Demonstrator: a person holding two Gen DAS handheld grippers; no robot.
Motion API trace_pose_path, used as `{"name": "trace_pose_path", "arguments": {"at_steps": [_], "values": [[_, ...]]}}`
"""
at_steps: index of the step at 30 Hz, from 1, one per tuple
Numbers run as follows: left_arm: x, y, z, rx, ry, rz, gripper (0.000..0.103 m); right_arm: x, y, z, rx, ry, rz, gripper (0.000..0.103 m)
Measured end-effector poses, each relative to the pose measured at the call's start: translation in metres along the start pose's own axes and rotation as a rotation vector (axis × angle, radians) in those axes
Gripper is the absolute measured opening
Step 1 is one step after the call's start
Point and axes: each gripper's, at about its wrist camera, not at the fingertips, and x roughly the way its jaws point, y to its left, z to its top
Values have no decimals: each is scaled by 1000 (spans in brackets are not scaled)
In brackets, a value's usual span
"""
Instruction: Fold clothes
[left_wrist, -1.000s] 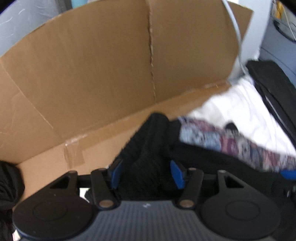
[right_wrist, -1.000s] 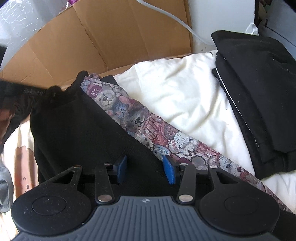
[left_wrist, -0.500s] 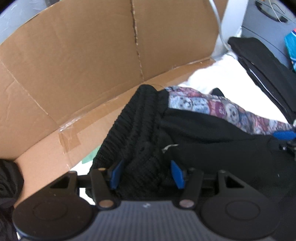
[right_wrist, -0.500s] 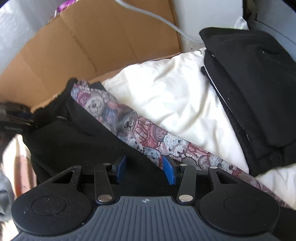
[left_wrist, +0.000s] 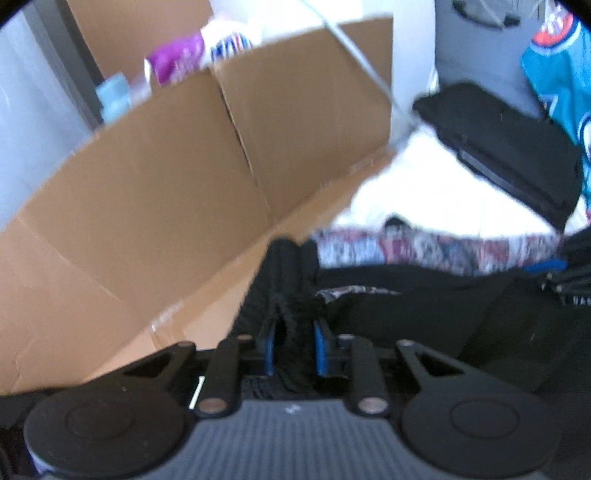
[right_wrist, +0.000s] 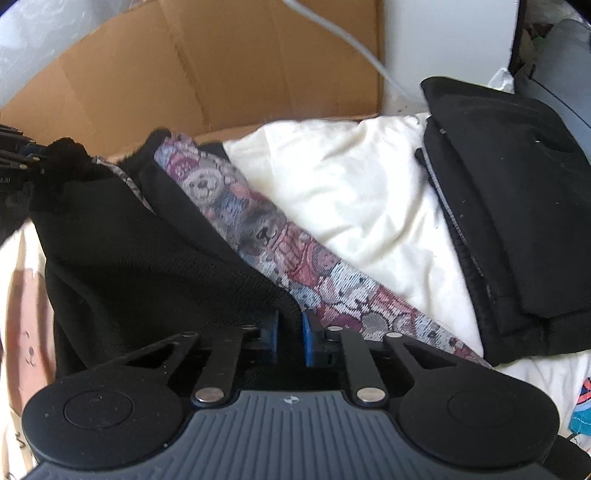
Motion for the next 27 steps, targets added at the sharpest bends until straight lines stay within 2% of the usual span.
{"name": "trace_pose_path", "arguments": {"at_steps": [7,11,14,17,19,20,23,27], "values": [[-9,4,17,-23,-148,7,21,-27,-14,3,67,-92,-5,2],[-11,9,21,-46,-226,7,20,-34,-24,5,114,-130,-3,2],[-9,12,24,-67,-252,7,20,-40,-28,5,134,-157,-3,2],[5,12,27,-77,-237,22,20,-35,-28,4,128,-123,5,10],[20,10,28,-85,-211,36,20,-33,-34,3,162,-114,20,43],[27,9,27,-91,-198,42,20,-35,-39,3,190,-128,30,47],[42,8,25,-104,-176,53,21,-37,-53,3,248,-159,8,47],[56,7,21,-99,-147,61,22,-16,-59,-1,252,-85,-71,46]]}}
